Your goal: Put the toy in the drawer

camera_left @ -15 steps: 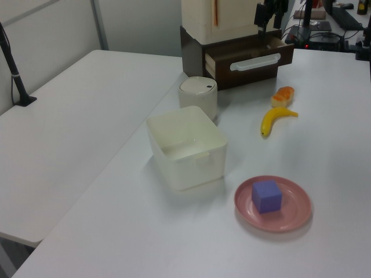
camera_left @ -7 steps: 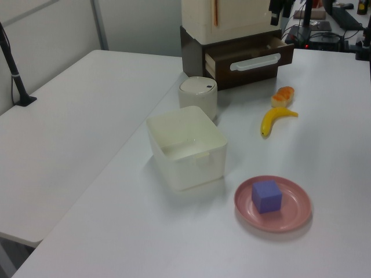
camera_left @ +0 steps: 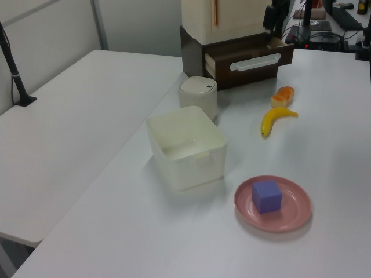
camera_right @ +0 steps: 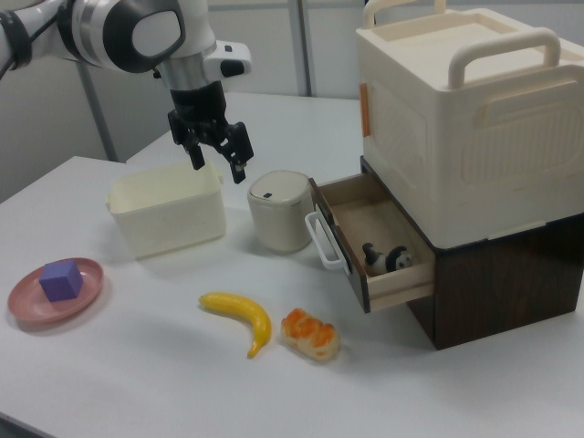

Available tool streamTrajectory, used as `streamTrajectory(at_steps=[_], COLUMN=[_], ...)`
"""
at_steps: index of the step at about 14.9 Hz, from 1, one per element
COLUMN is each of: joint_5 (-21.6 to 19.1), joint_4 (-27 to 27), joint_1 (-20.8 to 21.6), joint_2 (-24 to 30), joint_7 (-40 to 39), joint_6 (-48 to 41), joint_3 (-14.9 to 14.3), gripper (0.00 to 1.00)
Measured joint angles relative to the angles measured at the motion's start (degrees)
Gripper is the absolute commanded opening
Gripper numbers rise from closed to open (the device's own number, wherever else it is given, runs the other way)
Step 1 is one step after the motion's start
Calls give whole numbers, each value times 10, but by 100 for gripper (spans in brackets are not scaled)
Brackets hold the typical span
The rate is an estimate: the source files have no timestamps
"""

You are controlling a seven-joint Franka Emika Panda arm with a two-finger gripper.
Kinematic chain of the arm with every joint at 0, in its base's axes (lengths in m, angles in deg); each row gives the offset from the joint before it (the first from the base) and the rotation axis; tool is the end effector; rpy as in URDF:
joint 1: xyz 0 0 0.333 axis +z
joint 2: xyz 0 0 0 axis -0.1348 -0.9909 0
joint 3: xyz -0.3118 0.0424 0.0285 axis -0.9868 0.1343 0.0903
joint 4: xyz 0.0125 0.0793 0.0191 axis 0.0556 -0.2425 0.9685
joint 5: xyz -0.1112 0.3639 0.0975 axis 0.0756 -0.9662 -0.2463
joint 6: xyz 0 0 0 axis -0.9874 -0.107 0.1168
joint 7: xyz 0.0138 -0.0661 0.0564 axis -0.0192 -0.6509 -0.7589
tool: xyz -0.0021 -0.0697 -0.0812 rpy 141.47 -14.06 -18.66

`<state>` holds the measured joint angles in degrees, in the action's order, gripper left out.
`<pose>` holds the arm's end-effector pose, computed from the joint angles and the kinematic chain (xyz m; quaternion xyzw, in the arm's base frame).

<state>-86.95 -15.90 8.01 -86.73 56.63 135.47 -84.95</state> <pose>0.5746 -0.0782 0.5986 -0.9969 0.0629 -0.0472 0.0091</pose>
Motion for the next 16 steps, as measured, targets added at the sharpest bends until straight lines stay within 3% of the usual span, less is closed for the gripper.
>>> streamTrajectory(at_steps=[7, 11, 16], joint_5=[0, 0, -26], joint_4=[24, 32, 31], joint_1=[-11, -11, -11], joint_2=[14, 14, 11], joint_7=[-11, -91, -24], joint_6=[-80, -81, -69], joint_3=[1, 2, 3], gripper=[100, 100, 100])
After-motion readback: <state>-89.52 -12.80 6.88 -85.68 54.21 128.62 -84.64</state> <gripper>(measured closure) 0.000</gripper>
